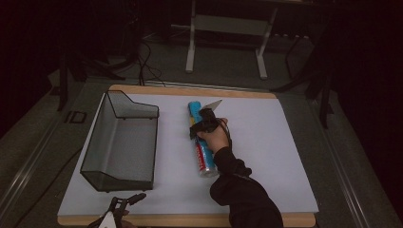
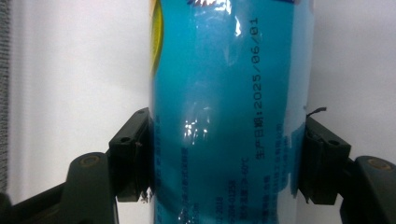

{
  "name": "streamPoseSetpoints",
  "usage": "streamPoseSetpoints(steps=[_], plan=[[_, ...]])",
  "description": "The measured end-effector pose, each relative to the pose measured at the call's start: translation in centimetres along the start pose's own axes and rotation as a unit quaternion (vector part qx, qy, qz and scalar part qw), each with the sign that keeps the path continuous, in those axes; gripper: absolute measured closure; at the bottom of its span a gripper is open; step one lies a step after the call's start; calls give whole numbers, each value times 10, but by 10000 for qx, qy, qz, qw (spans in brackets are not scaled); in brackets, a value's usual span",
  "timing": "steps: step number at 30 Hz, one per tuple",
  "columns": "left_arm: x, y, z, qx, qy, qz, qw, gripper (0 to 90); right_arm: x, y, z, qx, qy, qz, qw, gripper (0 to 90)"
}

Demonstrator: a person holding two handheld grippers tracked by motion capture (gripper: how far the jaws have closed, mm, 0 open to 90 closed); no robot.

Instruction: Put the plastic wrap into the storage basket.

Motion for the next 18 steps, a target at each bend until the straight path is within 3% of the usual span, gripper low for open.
streamPoseSetpoints(steps=[6,9,14,18], plan=[[-1,0,-1,-28,-30,11,10000,22,16,-2,7,86,316,110,9994,315],[-1,0,-1,-14,-50,14,10000,22,25,-5,11,213,463,43,9987,315],[-1,0,-1,-20,-53,13,10000,22,41,-12,18,190,728,192,9970,315],[-1,-1,-2,-3,-54,22,10000,22,50,-16,21,218,810,134,9964,315]])
Point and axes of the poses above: each handheld gripper's, and its own axes: x roughly backward along the jaws, z roughly out of its top, y roughly to its right, the point moved 9 cm from there along -x, roughly forward along the jaws, and after that the axes turned 15 degrees about x, right-handed, at the moved point
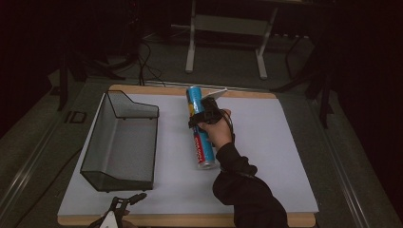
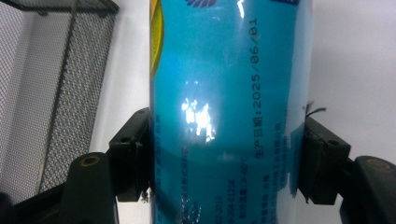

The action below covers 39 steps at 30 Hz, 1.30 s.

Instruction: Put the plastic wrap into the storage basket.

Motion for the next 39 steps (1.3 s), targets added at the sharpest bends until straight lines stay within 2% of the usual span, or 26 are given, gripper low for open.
streamPoseSetpoints(steps=[7,12,14,15,16,17,20,22,27,28,31,34,37,39], plan=[[-1,0,0,0,-12,4,10000,22,17,-14,12,85,243,81,9996,316],[-1,0,-1,-1,-19,9,10000,22,31,-34,26,172,467,169,9986,316],[-1,0,-1,-1,-19,9,10000,22,33,-37,29,203,519,187,9983,316],[0,0,-1,6,-23,13,10000,22,38,-44,33,249,593,232,9977,315],[0,0,-1,6,-23,13,10000,22,38,-44,33,249,593,232,9977,315],[0,0,-1,9,-17,13,10000,22,43,-51,38,302,667,266,9970,315],[0,0,-1,8,-20,16,10000,22,46,-54,40,319,721,332,9963,315],[0,0,-1,9,-25,17,10000,22,54,-65,47,376,877,352,9948,315],[0,0,-1,0,-25,19,10000,22,61,-78,55,436,1028,428,9928,315],[0,0,-1,0,-25,19,10000,22,65,-86,60,504,1109,479,9914,315],[0,0,-1,7,-17,23,10000,22,68,-94,65,559,1209,484,9899,315],[1,0,-1,6,-11,24,10000,22,71,-105,70,657,1415,524,9864,315],[1,0,-1,1,-19,28,10000,22,72,-115,74,769,1473,493,9849,316],[1,0,-1,-8,-28,38,10000,22,71,-122,76,803,1502,568,9837,316]])
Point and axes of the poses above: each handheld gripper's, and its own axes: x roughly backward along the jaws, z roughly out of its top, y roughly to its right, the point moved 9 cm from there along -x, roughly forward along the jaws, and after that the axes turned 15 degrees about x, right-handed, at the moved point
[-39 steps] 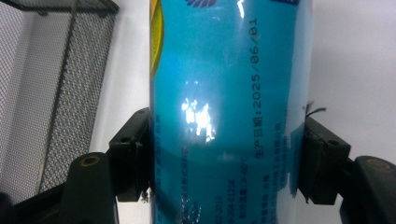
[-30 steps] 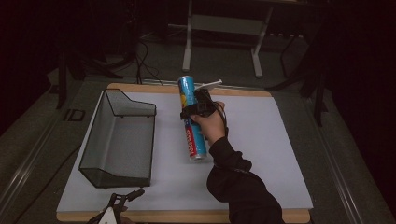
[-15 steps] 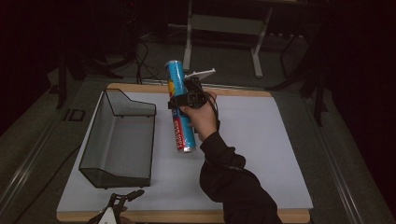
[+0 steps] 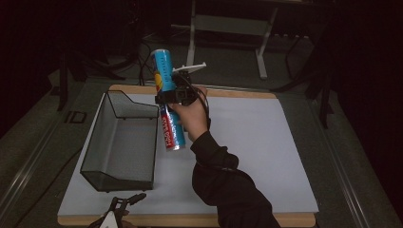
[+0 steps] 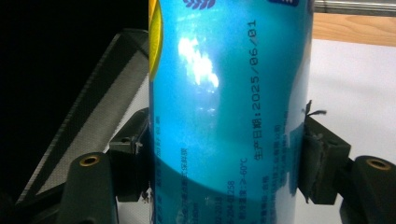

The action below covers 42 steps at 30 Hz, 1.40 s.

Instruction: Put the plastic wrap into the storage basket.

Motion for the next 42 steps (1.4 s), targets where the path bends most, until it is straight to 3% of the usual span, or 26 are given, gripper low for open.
streamPoseSetpoints(steps=[3,8,12,18,24,31,42], plan=[[0,0,0,-8,-13,23,10000,22,-4,-11,4,49,83,139,9999,316],[0,-2,-2,-22,-41,84,10000,22,-12,-27,10,259,283,126,9992,316],[1,-3,-1,-17,-18,101,9999,22,-15,-33,12,233,306,184,9991,315],[2,-2,-2,-11,-27,112,9999,22,-35,-57,11,263,347,423,9982,316],[3,-3,-2,-7,-21,131,9999,22,-55,-68,6,397,446,176,9981,316],[4,-3,-2,-24,-25,159,9999,22,-76,-71,-3,319,418,67,9986,316],[4,-2,-2,-39,-30,148,9999,22,-106,-73,-31,256,142,-161,9994,316]])
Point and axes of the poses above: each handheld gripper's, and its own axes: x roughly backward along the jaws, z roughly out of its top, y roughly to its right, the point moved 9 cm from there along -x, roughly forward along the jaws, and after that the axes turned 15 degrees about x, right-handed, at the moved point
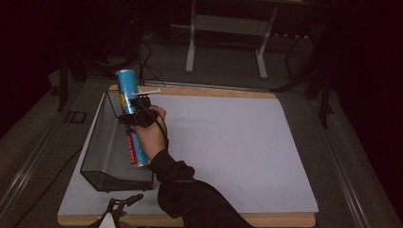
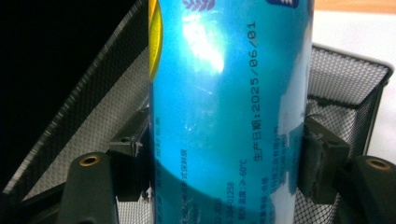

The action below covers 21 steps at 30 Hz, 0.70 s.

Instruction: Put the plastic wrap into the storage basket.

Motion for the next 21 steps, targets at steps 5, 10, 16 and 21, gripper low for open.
streamPoseSetpoints(steps=[5,10,16,21], plan=[[0,1,0,-3,3,-9,10000,22,-7,1,-11,-102,-83,-23,9999,316],[0,1,0,-3,-3,-11,10000,22,-12,1,-25,-200,-236,-61,9995,316],[0,1,0,-6,3,-22,10000,22,-16,6,-38,-235,-366,-221,9988,315],[0,1,0,-9,-12,-20,10000,22,-20,5,-43,-321,-455,-148,9983,314]])
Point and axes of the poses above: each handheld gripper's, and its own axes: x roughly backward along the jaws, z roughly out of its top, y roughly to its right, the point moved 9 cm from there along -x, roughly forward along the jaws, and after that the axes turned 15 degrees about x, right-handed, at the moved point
